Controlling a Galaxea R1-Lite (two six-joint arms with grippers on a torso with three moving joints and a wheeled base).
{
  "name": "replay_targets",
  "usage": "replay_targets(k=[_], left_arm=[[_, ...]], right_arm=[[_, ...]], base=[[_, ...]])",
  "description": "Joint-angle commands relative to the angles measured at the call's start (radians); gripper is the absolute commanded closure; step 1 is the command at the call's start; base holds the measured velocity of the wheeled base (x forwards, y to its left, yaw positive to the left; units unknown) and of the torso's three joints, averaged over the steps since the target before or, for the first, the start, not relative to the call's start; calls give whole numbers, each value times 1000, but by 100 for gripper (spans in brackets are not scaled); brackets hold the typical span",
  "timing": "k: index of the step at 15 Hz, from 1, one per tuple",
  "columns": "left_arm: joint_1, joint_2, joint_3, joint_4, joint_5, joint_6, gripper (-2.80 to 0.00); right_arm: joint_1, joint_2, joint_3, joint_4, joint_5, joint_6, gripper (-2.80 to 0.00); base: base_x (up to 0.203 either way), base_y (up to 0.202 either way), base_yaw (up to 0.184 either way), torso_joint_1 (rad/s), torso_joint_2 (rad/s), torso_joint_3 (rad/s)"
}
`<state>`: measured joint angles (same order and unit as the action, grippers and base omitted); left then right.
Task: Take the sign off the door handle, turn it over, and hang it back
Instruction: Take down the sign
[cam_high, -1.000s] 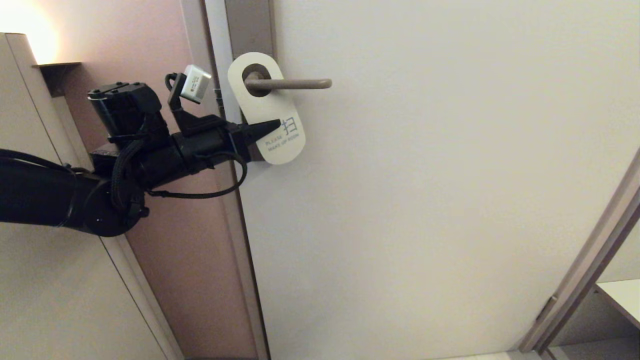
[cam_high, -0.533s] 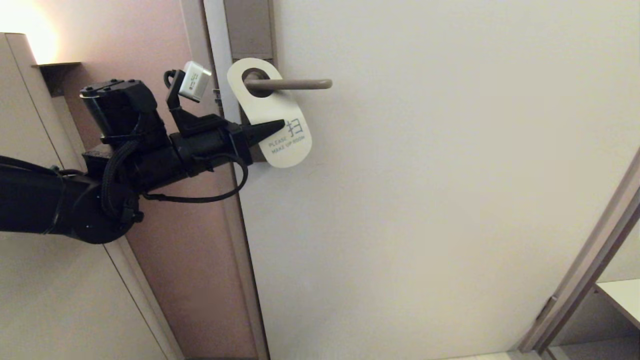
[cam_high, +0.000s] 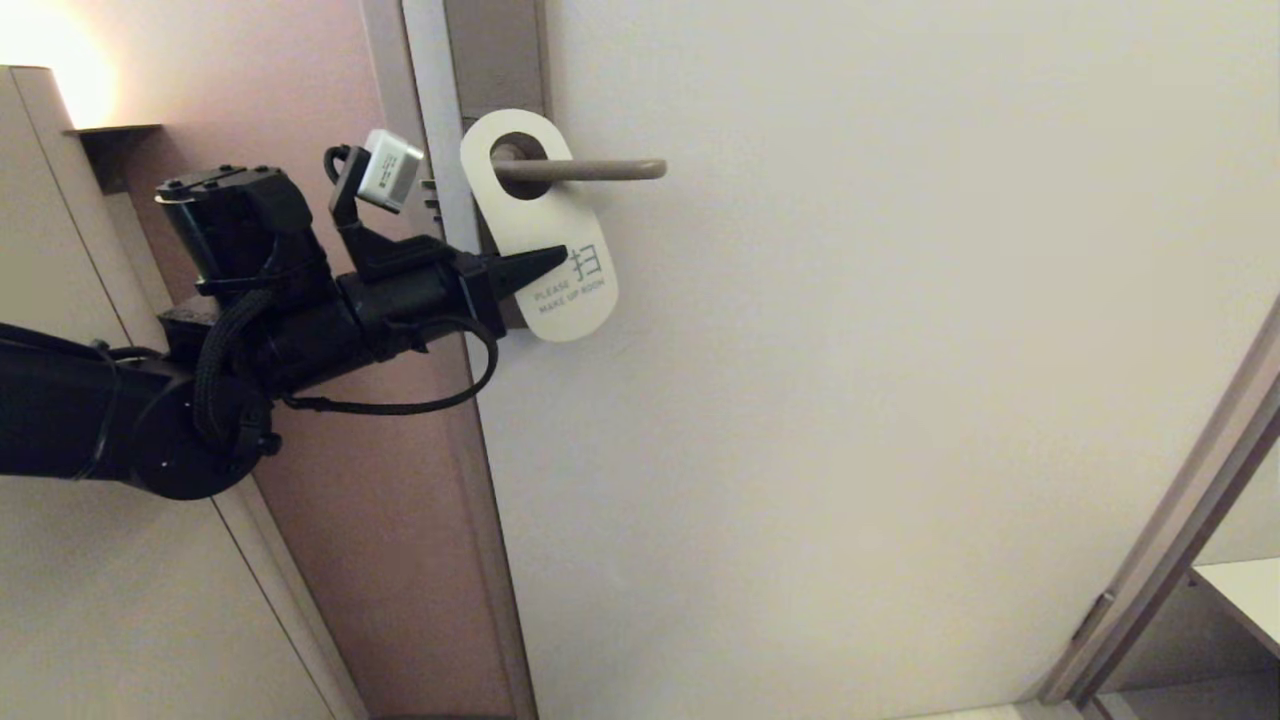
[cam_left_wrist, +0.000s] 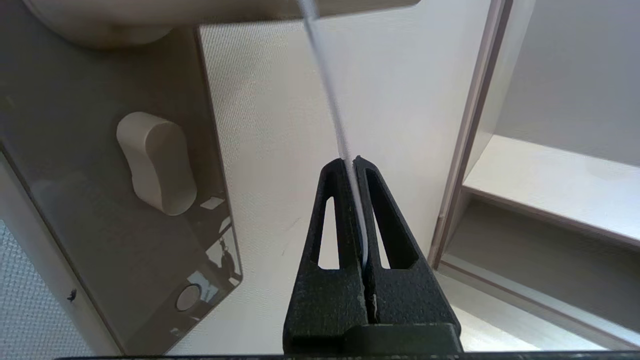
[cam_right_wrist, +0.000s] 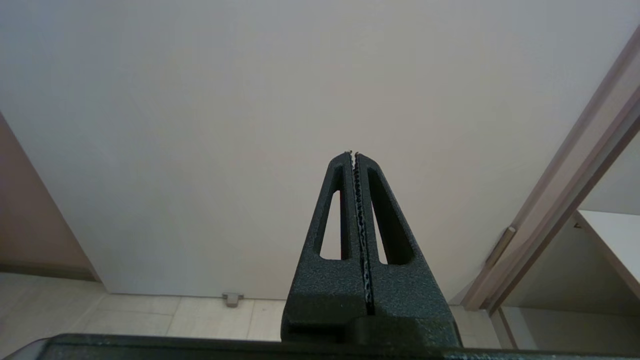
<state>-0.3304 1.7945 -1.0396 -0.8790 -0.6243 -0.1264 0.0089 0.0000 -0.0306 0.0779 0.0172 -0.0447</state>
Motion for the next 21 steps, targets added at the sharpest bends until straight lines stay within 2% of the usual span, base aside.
replay_targets(k=[1, 3, 7, 15, 18, 21], left_arm=[[1, 0, 1, 4, -3, 11, 0], [2, 1, 0, 36, -1, 64, 0], [2, 0, 0, 44, 24, 93, 0], [-29, -42, 0, 109, 150, 119, 0], [-51, -58, 0, 122, 159, 119, 0], [-59, -64, -3, 149, 201, 120, 0]], right_arm=[[0, 0, 0, 0, 1, -1, 0], [0, 0, 0, 0, 1, 0, 0], [0, 0, 0, 0, 1, -1, 0], [0, 0, 0, 0, 1, -1, 0], [0, 0, 0, 0, 0, 0, 0], [0, 0, 0, 0, 1, -1, 0]], base=[[0, 0, 0, 0, 0, 0], [0, 0, 0, 0, 0, 0], [0, 0, 0, 0, 0, 0], [0, 0, 0, 0, 0, 0], [0, 0, 0, 0, 0, 0], [0, 0, 0, 0, 0, 0]])
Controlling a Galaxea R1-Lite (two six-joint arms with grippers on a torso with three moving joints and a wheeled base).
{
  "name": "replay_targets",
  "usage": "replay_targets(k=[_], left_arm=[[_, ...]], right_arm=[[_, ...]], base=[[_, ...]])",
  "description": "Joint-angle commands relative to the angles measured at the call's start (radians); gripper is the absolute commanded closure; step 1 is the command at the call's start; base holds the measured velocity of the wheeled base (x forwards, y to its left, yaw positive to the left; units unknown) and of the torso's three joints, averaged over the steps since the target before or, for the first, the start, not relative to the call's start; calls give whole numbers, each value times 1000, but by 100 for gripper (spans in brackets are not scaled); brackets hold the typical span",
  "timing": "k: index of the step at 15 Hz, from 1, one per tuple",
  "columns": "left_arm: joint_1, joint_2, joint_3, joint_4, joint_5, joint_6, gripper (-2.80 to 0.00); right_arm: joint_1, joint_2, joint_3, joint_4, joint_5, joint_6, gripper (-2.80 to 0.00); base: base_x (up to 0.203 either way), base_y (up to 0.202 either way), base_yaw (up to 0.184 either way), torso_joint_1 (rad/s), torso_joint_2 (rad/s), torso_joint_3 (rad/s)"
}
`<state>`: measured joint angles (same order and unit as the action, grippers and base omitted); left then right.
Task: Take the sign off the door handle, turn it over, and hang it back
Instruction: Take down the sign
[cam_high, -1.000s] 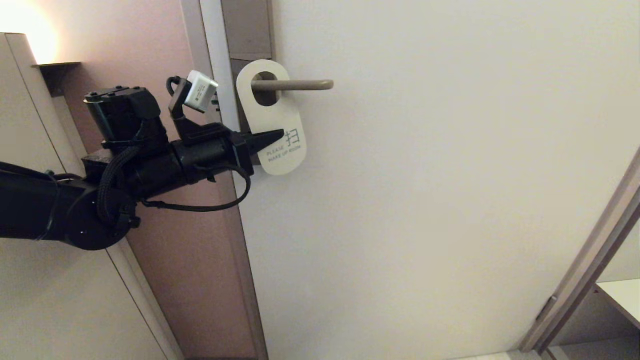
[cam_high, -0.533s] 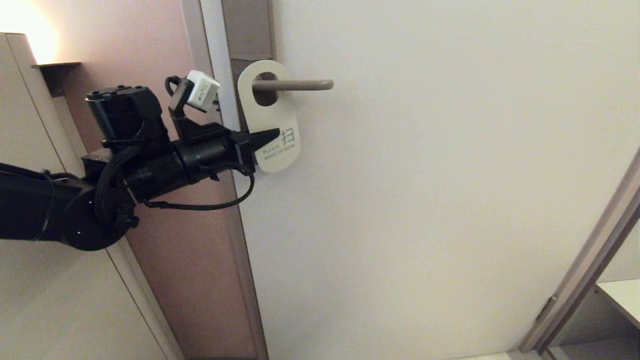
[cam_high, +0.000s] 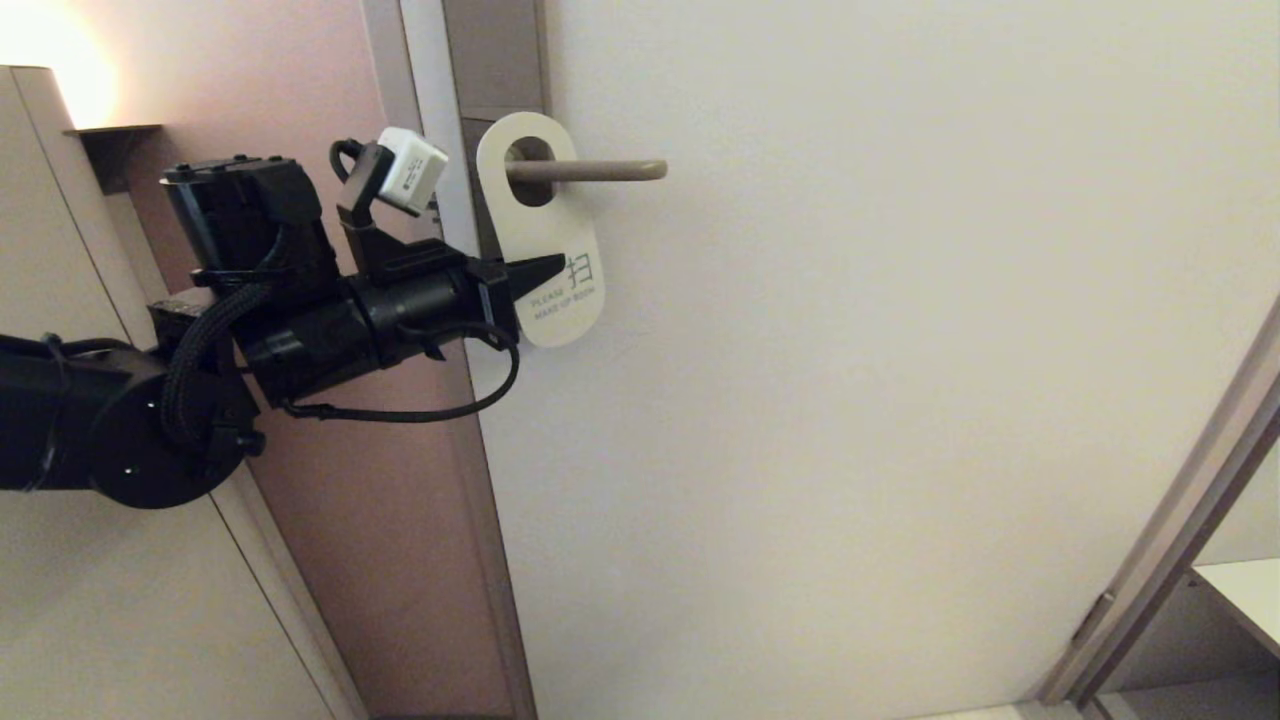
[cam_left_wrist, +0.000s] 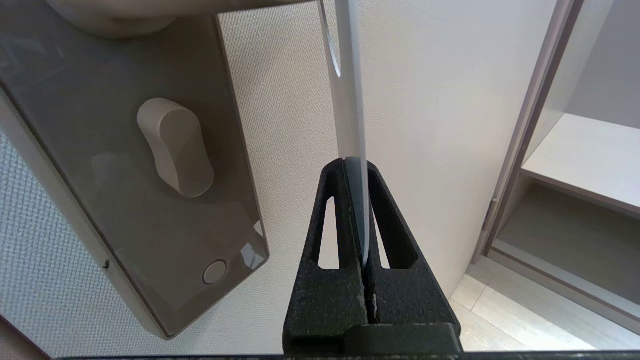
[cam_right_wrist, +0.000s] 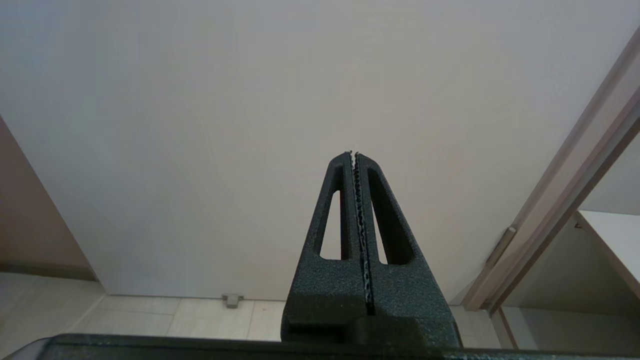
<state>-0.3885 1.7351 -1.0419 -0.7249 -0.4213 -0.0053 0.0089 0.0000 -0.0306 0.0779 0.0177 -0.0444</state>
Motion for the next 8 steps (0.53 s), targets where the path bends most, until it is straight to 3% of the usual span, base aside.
replay_targets(k=[1, 8], left_arm=[[-1, 0, 0, -5, -1, 0, 0], [-1, 11, -6, 19, 91, 33, 0]], right_arm=[[0, 0, 0, 0, 1, 0, 0], [0, 0, 0, 0, 0, -1, 0]], base=[[0, 0, 0, 0, 0, 0], [0, 0, 0, 0, 0, 0]])
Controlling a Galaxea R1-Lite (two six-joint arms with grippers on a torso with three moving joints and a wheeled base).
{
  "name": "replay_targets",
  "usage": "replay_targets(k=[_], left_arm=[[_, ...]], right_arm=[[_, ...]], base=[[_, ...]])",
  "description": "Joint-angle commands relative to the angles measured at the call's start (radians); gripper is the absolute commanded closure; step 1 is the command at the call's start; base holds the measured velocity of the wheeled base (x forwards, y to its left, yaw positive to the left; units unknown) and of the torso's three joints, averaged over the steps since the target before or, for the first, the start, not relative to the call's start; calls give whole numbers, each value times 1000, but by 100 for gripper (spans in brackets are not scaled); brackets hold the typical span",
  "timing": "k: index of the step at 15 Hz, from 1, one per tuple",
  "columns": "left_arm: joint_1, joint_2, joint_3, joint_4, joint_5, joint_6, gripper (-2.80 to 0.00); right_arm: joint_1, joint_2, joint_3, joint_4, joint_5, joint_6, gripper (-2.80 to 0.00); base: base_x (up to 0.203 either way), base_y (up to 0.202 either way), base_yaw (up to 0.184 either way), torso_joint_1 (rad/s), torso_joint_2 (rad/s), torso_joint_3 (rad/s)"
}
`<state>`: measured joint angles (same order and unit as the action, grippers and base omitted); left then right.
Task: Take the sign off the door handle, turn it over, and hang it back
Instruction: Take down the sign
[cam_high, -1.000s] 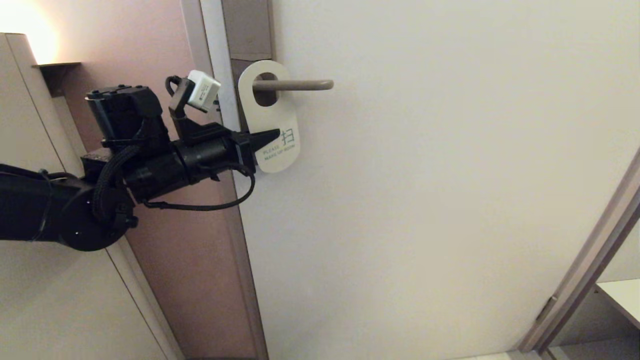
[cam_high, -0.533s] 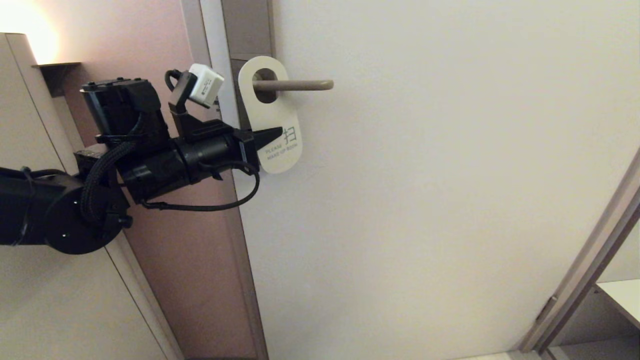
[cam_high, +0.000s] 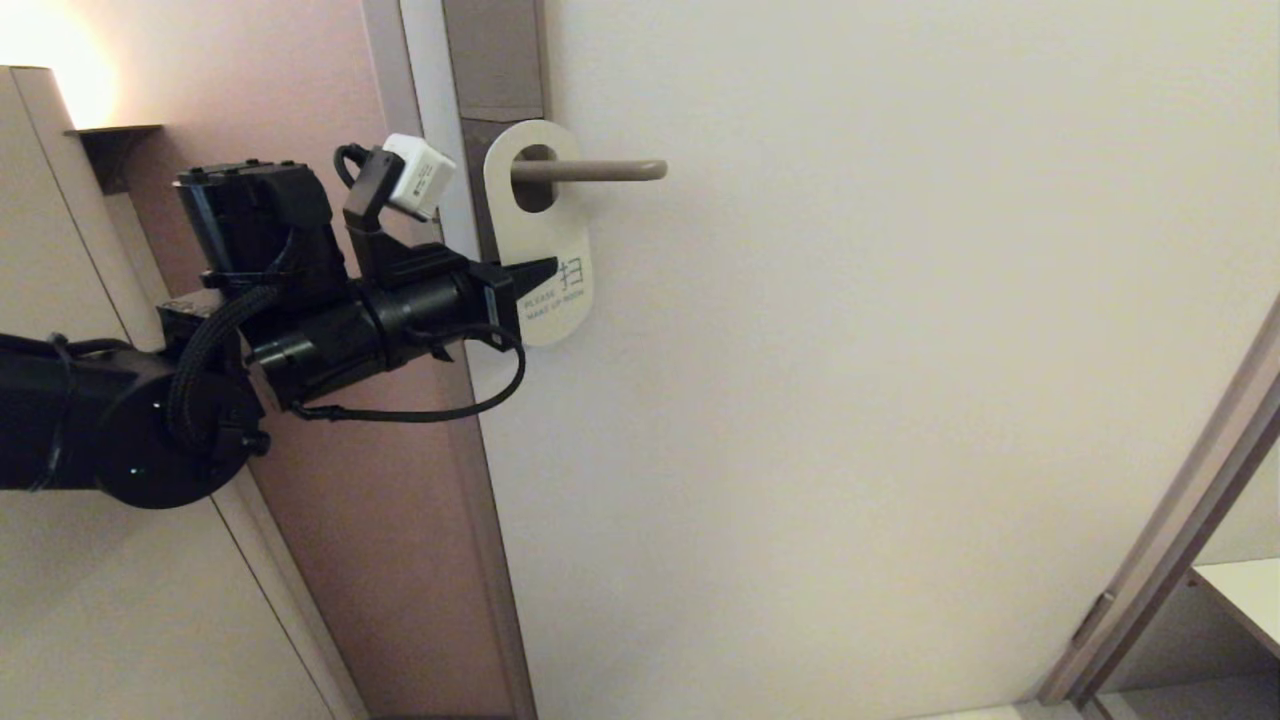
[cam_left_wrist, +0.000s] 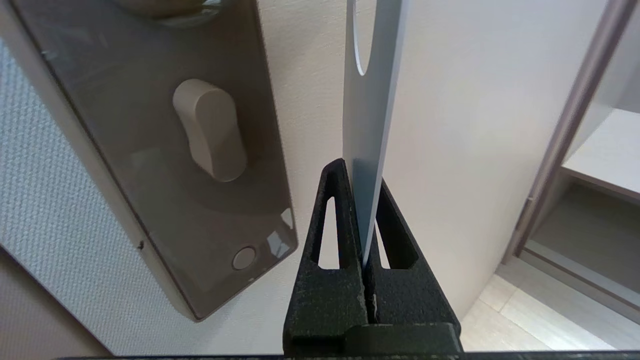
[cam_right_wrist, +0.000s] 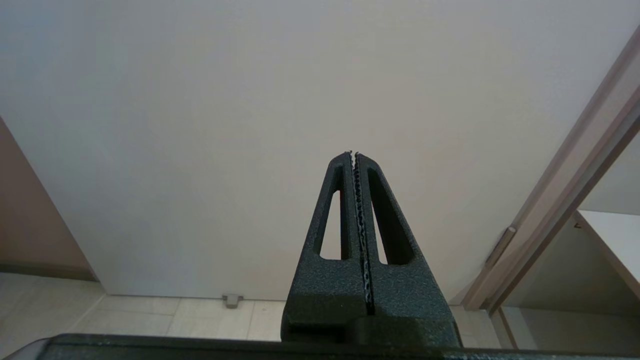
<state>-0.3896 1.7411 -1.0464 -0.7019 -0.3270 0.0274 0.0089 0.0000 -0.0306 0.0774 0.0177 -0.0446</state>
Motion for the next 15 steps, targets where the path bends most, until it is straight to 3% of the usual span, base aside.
replay_targets(k=[1, 15], left_arm=[[-1, 10, -2, -4, 7, 0, 0], [-86, 84, -125, 35, 54, 0, 0]], right_arm=[[0, 0, 0, 1, 1, 0, 0], [0, 0, 0, 1, 1, 0, 0]], base=[[0, 0, 0, 0, 0, 0], [0, 0, 0, 0, 0, 0]])
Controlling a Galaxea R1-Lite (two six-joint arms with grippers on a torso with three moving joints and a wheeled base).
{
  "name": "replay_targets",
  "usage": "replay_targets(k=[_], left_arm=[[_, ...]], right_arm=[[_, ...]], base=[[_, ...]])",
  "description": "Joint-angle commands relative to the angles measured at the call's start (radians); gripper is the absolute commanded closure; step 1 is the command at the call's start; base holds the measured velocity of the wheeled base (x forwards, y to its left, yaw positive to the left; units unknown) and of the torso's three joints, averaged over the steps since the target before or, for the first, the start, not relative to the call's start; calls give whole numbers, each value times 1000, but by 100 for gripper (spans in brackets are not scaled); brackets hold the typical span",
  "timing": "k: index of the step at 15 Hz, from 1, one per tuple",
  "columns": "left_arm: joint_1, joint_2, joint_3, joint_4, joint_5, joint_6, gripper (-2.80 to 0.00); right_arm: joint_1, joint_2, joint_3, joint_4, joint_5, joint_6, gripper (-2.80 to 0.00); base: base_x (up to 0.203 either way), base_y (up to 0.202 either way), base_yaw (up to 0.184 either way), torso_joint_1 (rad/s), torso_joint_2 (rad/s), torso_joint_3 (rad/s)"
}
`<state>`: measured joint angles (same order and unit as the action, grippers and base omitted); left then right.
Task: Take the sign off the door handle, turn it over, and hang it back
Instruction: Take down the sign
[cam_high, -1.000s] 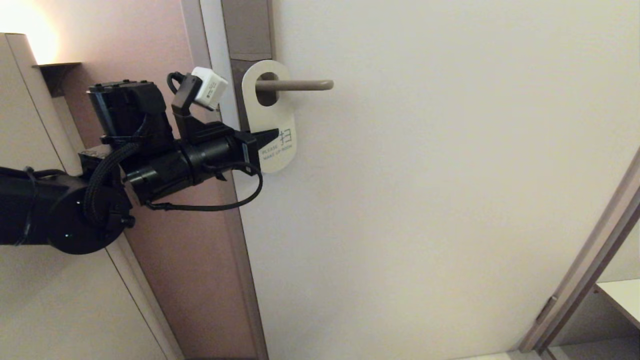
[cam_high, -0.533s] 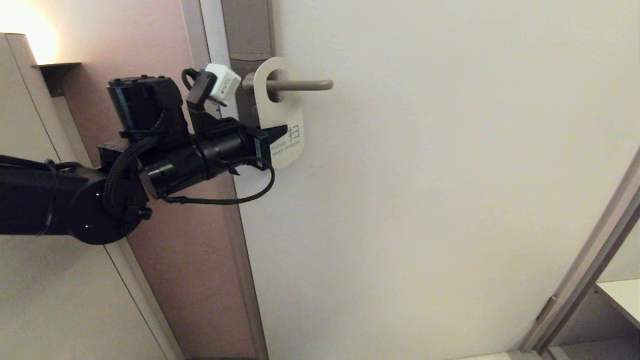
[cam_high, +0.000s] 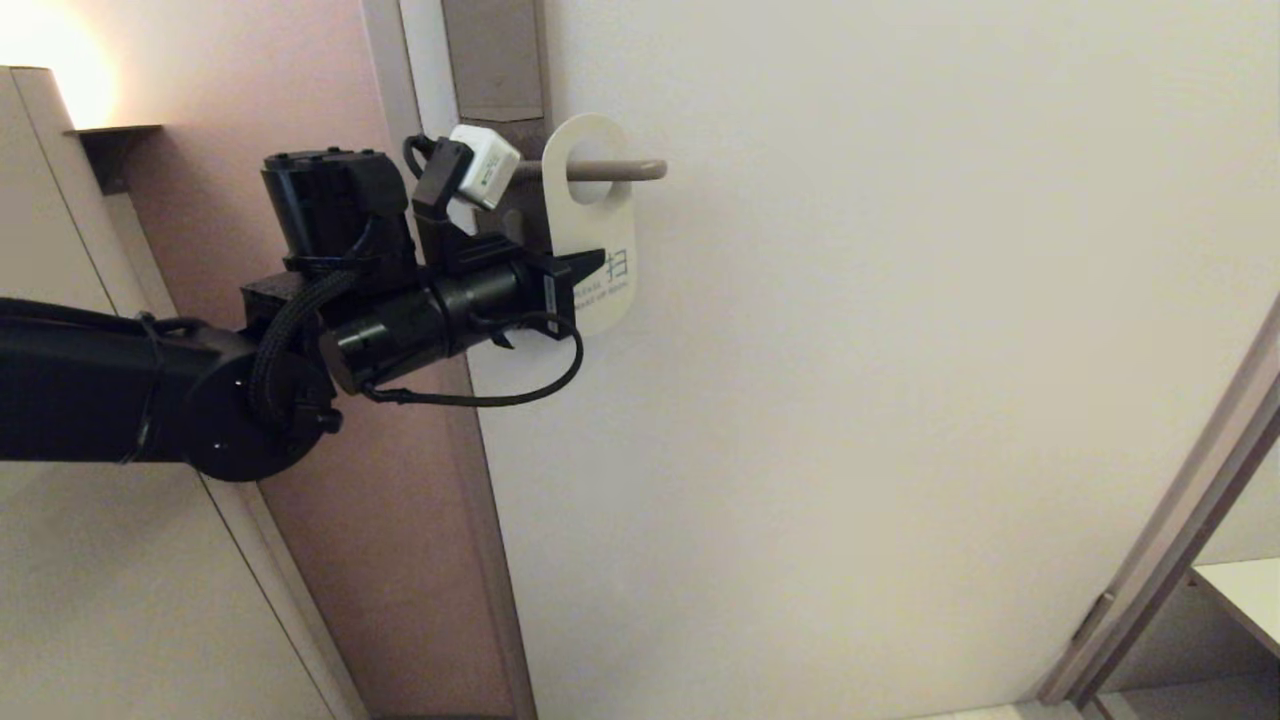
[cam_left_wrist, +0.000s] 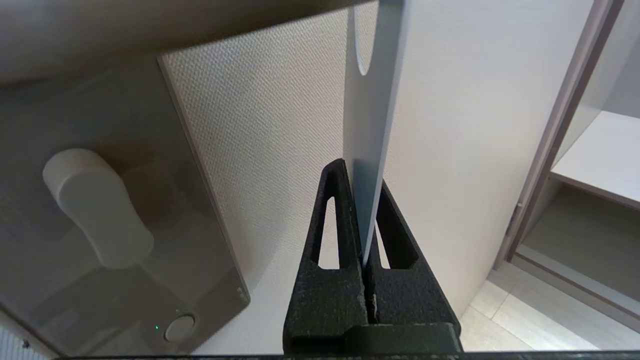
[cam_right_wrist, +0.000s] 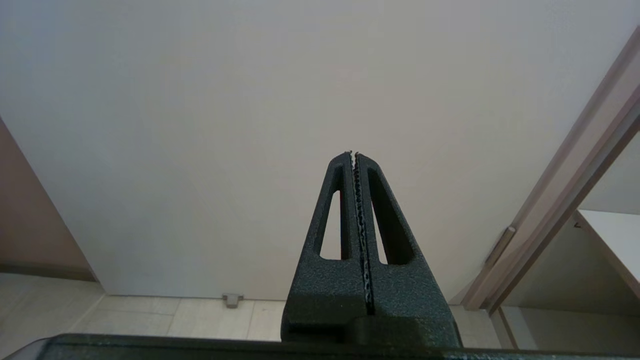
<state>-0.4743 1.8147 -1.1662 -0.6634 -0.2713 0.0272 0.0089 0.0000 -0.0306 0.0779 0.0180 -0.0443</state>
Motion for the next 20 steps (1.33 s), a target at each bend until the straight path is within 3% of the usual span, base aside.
replay_targets(k=[1, 20], left_arm=[[-1, 14, -11, -3, -2, 0, 0], [-54, 161, -230, 51, 1, -2, 0]], right_arm=[[0, 0, 0, 0, -1, -2, 0], [0, 0, 0, 0, 0, -1, 0]], base=[[0, 0, 0, 0, 0, 0], [0, 0, 0, 0, 0, 0]])
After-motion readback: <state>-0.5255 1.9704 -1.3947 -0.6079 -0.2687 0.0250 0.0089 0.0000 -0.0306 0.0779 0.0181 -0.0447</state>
